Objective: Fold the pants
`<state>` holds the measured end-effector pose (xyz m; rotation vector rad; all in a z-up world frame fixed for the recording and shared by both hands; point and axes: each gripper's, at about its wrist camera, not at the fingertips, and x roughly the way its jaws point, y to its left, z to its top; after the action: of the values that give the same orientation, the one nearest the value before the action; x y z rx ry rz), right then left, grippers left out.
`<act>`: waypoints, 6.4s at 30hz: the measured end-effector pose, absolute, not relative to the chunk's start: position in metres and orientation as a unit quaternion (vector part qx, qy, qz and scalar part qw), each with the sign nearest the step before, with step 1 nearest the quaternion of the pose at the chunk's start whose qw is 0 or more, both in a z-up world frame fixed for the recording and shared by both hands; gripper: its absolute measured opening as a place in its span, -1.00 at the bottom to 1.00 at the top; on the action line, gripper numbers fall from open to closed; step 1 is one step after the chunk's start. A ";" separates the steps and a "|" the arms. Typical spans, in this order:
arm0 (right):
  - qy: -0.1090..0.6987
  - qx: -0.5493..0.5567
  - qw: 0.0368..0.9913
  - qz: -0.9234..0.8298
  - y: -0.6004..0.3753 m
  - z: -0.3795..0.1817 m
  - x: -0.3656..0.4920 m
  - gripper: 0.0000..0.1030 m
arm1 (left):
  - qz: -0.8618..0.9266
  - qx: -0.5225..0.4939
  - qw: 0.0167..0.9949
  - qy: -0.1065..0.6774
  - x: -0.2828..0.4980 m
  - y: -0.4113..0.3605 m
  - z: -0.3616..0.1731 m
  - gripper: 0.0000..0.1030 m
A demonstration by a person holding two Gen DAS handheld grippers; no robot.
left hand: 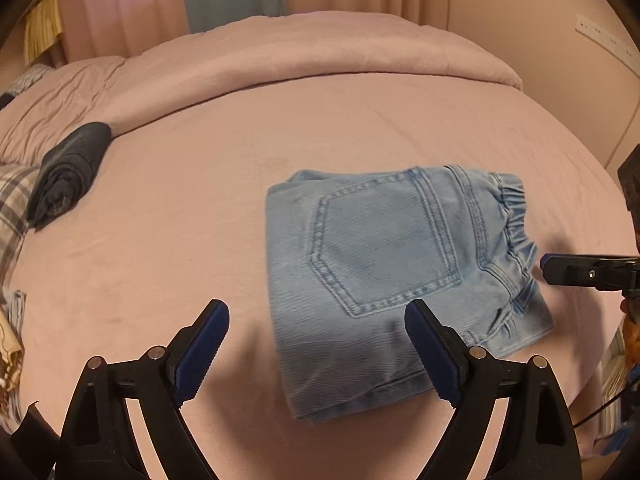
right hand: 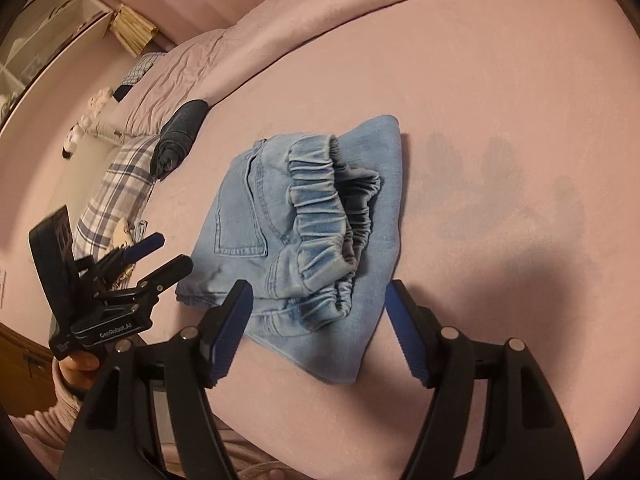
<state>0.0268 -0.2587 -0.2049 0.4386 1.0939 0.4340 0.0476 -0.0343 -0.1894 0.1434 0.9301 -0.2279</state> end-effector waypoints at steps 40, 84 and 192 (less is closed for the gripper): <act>0.546 0.227 0.785 0.184 -0.267 -0.223 0.053 0.43 | -0.166 -0.096 0.837 0.513 0.088 0.003 -0.230 0.75; 0.474 0.085 0.862 0.156 -0.216 -0.207 0.048 -0.29 | -0.174 -0.094 0.863 0.466 0.070 -0.008 -0.205 -0.66; 0.418 0.004 0.891 0.180 -0.158 -0.176 0.192 -0.32 | -0.103 -0.071 0.885 0.448 0.212 0.010 -0.201 -0.66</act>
<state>0.1923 -0.1584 -0.1764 0.0080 0.8673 0.3745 0.2119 0.0105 -0.2006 -0.1471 0.9330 -0.2147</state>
